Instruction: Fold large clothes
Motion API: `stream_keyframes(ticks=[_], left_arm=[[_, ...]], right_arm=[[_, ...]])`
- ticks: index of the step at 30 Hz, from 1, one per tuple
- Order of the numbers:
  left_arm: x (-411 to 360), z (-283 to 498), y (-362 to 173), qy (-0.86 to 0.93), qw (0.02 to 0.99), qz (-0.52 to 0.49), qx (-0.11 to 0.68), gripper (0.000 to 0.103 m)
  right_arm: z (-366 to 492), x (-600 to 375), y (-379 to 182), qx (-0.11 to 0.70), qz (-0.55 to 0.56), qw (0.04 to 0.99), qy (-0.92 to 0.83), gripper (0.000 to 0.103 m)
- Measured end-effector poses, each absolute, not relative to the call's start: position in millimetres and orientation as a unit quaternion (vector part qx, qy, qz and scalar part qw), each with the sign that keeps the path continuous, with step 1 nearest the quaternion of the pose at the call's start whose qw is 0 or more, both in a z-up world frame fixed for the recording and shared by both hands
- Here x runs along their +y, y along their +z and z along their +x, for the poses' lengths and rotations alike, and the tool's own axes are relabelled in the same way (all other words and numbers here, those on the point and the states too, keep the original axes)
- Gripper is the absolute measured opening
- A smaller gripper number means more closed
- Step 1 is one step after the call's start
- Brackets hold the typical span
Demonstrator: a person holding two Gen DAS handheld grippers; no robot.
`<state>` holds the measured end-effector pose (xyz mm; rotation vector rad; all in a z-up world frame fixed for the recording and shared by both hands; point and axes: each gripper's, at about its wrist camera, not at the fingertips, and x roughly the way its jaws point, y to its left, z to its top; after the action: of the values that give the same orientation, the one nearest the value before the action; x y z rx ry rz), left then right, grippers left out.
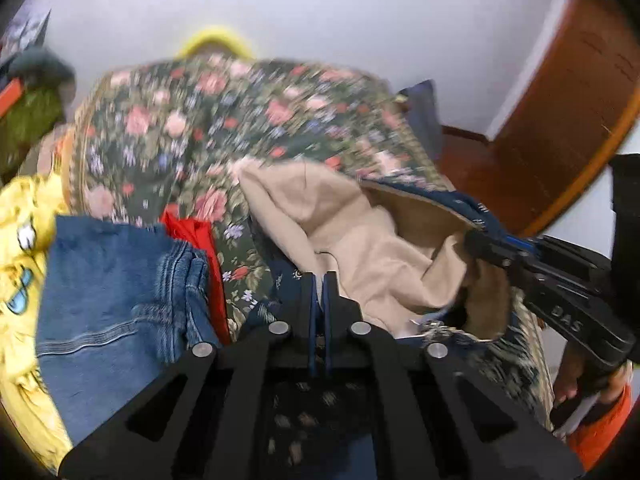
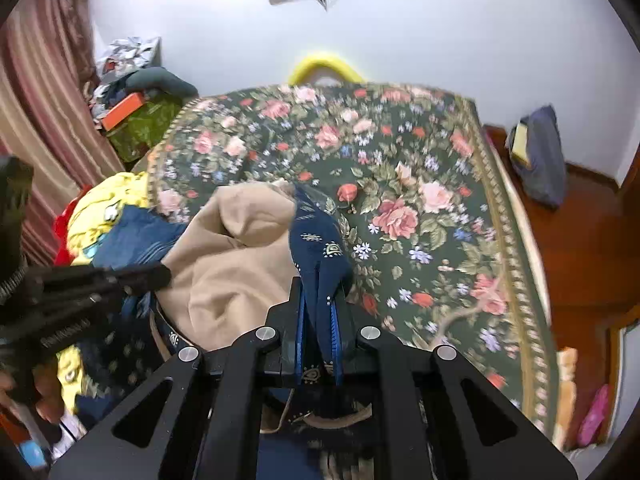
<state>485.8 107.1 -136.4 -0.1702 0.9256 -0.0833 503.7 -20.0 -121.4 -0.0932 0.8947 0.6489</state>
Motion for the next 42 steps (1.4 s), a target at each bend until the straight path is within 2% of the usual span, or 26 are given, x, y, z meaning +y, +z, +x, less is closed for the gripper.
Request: stream_keyframes(ticks=[6,13,21,27,30,32,34,42], left_arm=[[70,421,-113,-0.110,0.895,-0.032,0.431,0.000],[56,384,-158,-0.099,0.875,0.010,0.474,0.001],[83,385,-188,-0.092,0.848,-0.027,0.521,0.007],[95,410,-173,-0.087,0.856,-0.057,0.506,0.023],[96,434,-168,-0.081,0.860,-0.060,0.500,0.030],[96,452,-167,-0.079,0.859,-0.062,0.502,0.036],[98,471,-170,-0.073,0.857,-0.064,0.507,0.037],[108,534,-223,-0.085,0.799,-0.130,0.580,0.038]], right_arm=[[453,-51,-114,0.430,-0.053,0.841,0.323,0.010],[409,-76,-156,0.478,-0.071,0.817,0.314,0.010],[394,-90,-203,0.514,-0.090,0.808,0.276,0.012],[402,-89,-175,0.502,-0.082,0.815,0.278,0.024],[412,-92,-159,0.483,-0.063,0.827,0.282,0.035],[420,-93,-153,0.474,-0.048,0.834,0.279,0.048],[429,-93,-148,0.460,-0.033,0.844,0.274,0.054],[476,-82,-164,0.468,-0.025,0.846,0.254,0.055]])
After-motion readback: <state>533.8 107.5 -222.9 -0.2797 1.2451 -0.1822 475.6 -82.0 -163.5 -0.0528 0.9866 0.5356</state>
